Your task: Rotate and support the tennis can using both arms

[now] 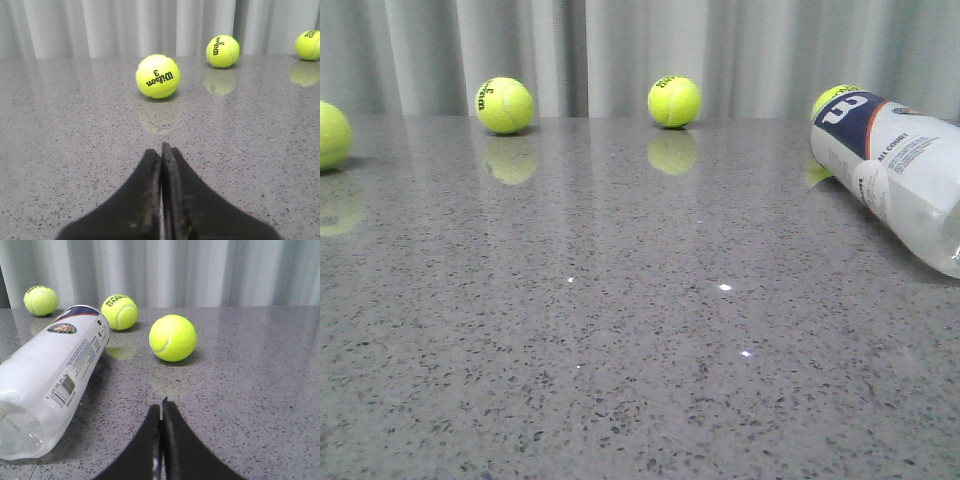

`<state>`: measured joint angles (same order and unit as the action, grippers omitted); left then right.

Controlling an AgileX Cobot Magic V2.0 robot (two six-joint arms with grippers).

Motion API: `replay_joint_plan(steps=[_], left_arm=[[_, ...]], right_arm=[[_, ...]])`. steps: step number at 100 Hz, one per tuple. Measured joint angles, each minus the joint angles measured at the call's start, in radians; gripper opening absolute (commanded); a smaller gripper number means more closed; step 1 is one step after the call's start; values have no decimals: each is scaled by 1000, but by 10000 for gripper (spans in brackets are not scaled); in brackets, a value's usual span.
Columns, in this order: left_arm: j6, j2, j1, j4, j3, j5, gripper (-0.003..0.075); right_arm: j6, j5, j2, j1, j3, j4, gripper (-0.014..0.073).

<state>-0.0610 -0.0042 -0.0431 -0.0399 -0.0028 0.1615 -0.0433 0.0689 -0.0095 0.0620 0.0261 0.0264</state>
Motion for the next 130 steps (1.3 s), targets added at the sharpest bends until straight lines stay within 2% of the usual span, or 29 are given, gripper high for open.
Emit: replay_joint_plan(steps=[33, 53, 93, 98, 105, 124, 127, 130], left_arm=[[0, 0, 0, 0, 0, 0, -21], [0, 0, 0, 0, 0, 0, -21], [0, 0, 0, 0, 0, 0, -21], [0, 0, 0, 0, 0, 0, -21], [0, 0, 0, 0, 0, 0, -21], [0, 0, 0, 0, 0, 0, -21], [0, 0, 0, 0, 0, 0, -21], [0, 0, 0, 0, 0, 0, -21]], right_arm=[[0, 34, 0, 0, -9, 0, -65], [0, 200, 29, 0, -144, 0, -65], [2, 508, 280, 0, -394, 0, -56], [2, 531, 315, 0, -415, 0, -19], [2, 560, 364, 0, -444, 0, 97], [2, 608, 498, 0, -544, -2, 628], [2, 611, 515, 0, -560, -2, 675], [2, 614, 533, 0, -578, -2, 660]])
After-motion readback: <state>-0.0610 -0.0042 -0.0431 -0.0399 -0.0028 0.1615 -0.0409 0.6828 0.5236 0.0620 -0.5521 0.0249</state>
